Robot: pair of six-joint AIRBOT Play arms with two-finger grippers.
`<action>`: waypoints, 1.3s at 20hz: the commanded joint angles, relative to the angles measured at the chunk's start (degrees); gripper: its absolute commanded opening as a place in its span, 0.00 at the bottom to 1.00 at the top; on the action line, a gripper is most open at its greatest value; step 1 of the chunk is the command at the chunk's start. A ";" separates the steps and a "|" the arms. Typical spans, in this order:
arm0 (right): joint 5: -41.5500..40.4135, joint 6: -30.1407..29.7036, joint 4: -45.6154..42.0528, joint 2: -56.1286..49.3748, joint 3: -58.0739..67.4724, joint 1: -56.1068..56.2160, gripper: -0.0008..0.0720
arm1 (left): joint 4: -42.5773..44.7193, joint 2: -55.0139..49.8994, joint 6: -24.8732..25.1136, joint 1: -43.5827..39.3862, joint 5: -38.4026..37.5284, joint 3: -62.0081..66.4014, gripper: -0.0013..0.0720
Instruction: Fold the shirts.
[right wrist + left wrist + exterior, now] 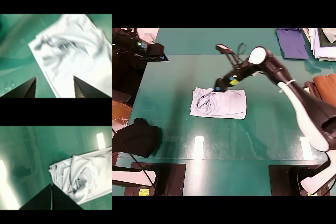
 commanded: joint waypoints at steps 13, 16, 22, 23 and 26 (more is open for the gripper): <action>-2.64 5.18 0.35 17.53 -37.42 -19.04 0.88 | -1.77 1.77 3.61 -17.03 19.67 -25.86 0.77; -6.99 1.90 8.61 16.13 -44.04 -22.53 0.88 | -1.36 1.81 3.54 -15.72 18.43 -25.86 0.77; -11.58 -5.51 22.03 7.56 -43.01 -18.93 0.87 | -1.29 1.79 3.58 -15.61 17.42 -25.88 0.77; -12.31 -5.51 22.25 5.97 -41.22 -17.38 0.87 | -1.29 1.79 3.58 -15.61 17.42 -25.88 0.77; -15.04 -5.53 26.93 1.27 -36.39 -13.44 0.87 | -1.20 1.79 3.63 -15.61 16.72 -25.88 0.77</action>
